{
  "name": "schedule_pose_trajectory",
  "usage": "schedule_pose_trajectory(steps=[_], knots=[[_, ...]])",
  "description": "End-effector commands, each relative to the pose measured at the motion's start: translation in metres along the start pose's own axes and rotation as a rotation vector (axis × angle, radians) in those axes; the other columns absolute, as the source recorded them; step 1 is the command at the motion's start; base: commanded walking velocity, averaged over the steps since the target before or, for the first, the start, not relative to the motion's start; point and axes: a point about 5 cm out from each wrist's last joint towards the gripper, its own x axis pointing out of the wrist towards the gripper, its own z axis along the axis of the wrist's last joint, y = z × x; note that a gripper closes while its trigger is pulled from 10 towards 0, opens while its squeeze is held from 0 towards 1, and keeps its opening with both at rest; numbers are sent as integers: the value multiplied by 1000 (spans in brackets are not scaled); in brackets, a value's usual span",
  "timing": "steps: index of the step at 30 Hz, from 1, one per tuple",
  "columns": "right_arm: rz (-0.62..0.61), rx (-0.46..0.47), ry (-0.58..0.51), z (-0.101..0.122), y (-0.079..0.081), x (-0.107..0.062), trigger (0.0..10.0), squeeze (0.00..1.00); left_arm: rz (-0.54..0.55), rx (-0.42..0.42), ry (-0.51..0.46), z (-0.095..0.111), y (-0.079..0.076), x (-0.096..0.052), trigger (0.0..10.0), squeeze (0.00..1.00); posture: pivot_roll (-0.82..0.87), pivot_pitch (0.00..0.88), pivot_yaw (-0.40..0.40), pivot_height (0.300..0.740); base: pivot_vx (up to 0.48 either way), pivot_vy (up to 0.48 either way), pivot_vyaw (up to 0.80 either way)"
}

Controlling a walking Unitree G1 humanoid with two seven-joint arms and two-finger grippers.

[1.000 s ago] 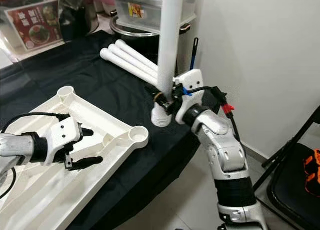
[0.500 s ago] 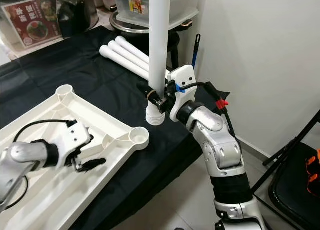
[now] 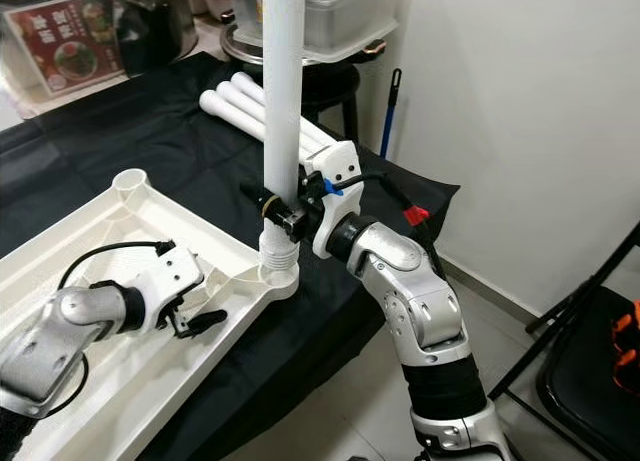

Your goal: Building children table

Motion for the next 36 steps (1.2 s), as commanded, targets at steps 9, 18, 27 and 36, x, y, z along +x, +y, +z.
schedule_pose_trajectory(steps=[9,18,27,36], knots=[[40,-23,49,-5,9,1,10000,0,-35,-165,-126,5,-11,18,0,0,-81,102,-5,740,0,0,0],[16,-72,65,-5,0,-6,10000,0,-32,-164,-149,-2,-12,20,2706,0,-86,106,-4,740,0,0,0],[68,-78,-43,-7,4,-8,10000,0,-49,-167,-203,5,-17,27,10000,0,-88,104,-7,740,0,0,0],[63,23,-80,-25,-1,-13,10000,0,-11,-177,-224,6,-11,31,10000,0,-90,108,-4,740,0,0,0]])
